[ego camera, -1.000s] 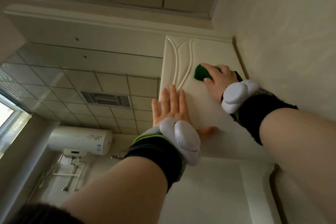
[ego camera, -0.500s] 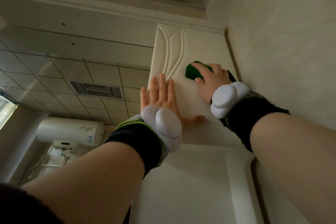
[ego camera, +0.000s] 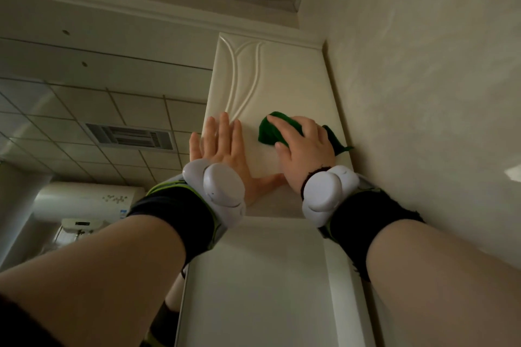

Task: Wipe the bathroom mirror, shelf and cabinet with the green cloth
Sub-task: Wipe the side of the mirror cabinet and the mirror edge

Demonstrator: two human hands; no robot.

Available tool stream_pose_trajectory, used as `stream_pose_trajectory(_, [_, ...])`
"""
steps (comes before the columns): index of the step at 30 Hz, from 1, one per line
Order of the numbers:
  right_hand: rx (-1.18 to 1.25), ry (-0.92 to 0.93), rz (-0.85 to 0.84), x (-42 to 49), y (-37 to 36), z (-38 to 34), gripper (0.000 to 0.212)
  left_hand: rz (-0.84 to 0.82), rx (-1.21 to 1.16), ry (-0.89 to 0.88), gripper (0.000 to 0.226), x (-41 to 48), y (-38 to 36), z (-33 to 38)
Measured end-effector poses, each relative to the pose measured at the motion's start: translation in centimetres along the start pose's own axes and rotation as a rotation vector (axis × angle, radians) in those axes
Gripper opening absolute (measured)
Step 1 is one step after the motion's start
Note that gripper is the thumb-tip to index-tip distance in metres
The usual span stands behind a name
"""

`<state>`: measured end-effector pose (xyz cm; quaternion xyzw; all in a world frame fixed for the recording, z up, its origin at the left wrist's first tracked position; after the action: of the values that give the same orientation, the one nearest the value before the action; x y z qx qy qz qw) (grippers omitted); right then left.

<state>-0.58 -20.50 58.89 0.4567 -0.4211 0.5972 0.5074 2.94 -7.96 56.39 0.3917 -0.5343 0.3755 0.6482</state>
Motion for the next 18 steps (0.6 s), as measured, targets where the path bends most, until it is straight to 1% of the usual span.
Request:
stream_pose_trajectory(3, [-0.001,0.026,0.030,-0.3,-0.2,0.2,0.047,0.003,-0.004,0.000,0.122,-0.1,0.0,0.2])
stream_pose_trajectory(7, [-0.010,0.030,0.025,0.1,-0.4,0.6,0.046,0.015,0.006,0.002,0.122,-0.2,0.0,0.1])
stream_pose_trajectory(18, [-0.057,-0.042,0.036,3.2,0.2,1.6,0.046,0.010,0.005,-0.001,0.121,0.0,-0.2,0.0])
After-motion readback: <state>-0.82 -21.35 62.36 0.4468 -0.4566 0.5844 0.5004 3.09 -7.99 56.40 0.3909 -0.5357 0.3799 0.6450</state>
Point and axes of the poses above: each hand's wrist, its own x-axis towards the middle knuckle, its own y-axis out of the back of the hand, z = x × y, the point moved 5 cm from there along x, towards the middle knuckle, and after that the axes turned 5 degrees about y, right-handed, at the moved point
